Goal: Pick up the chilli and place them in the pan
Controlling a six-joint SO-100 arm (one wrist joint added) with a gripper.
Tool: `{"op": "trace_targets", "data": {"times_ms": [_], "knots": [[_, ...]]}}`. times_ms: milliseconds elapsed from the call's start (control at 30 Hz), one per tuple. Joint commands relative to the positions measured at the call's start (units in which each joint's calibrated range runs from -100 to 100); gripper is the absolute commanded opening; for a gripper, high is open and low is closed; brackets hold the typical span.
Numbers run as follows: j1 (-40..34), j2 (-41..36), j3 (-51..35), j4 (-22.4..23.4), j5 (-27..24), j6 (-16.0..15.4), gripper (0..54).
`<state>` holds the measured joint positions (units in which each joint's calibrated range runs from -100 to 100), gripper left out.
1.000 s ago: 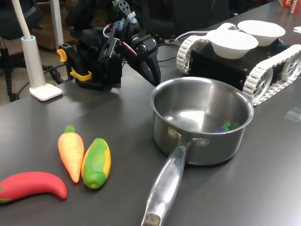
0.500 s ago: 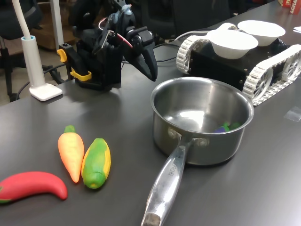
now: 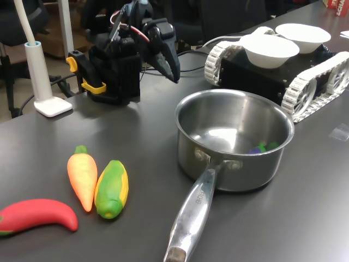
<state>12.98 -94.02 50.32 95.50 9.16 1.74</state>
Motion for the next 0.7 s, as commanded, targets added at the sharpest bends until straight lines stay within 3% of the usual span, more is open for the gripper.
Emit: {"op": "trace_targets", "data": {"times_ms": [0, 567, 667], "knots": [[1.93, 3.72, -8.11, 0.92, 0.44, 0.44, 0.0], [11.33, 14.61, -25.37, 2.71, 1.47, 0.69, 0.0], [12.36, 17.39, -29.64, 2.80, 1.76, 2.04, 0.0]]}}
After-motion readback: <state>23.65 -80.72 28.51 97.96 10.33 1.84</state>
